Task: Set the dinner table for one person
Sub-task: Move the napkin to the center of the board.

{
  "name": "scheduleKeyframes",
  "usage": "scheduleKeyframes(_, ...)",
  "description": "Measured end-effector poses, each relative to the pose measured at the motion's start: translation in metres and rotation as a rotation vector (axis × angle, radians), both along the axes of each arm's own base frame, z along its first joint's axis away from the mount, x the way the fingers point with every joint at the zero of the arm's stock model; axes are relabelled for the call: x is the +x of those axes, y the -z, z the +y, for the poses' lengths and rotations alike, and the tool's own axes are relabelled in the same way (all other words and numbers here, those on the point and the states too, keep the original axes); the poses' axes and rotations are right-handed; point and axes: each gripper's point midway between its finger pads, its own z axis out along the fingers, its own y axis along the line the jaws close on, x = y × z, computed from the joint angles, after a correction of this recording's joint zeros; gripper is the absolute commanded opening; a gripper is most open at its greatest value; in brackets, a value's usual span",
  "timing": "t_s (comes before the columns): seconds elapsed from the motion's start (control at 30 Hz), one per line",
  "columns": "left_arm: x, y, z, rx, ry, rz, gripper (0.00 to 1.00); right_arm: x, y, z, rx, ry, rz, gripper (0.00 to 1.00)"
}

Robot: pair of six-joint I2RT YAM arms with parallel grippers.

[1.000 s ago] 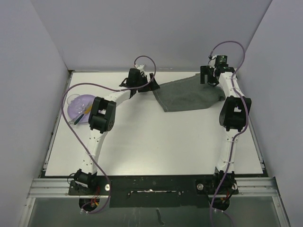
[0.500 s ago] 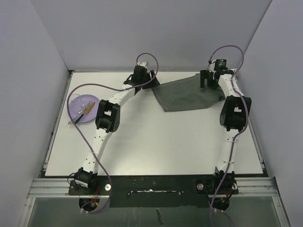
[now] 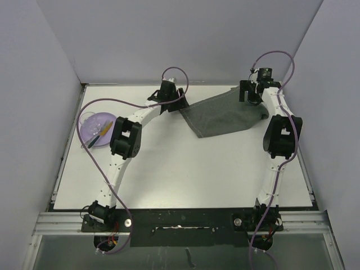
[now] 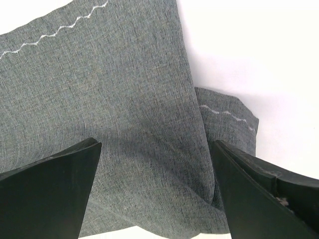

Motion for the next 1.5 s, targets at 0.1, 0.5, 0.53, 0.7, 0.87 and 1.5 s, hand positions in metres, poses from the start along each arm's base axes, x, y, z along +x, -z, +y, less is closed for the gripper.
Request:
scheduleKeyframes(0.1,-0.006,0.001,0.007,0.031,-0.018,0.030,0.61,-0.004,0.001,0.002,0.008,0.006,0.007,0.99)
scheduleKeyframes(0.5,-0.027,0.002,0.032,0.101,-0.069,0.124,0.65,-0.007,-0.015,0.008,0.017,0.007,-0.016,0.99)
scheduleKeyframes(0.53,-0.029,0.002,0.032,0.096,-0.072,0.130,0.65,-0.007,-0.019,0.009,0.018,0.007,-0.020,0.99)
scheduleKeyframes(0.7,-0.028,0.001,0.030,0.060,-0.080,0.146,0.64,-0.007,-0.031,0.018,0.019,-0.006,-0.042,0.99)
scheduleKeyframes(0.87,-0.023,0.000,0.020,0.016,-0.077,0.161,0.63,-0.007,-0.033,0.022,0.019,-0.014,-0.045,0.99)
scheduleKeyframes(1.5,-0.034,0.016,-0.019,-0.183,-0.002,0.230,0.00,-0.017,-0.028,0.025,0.022,-0.011,-0.023,0.99)
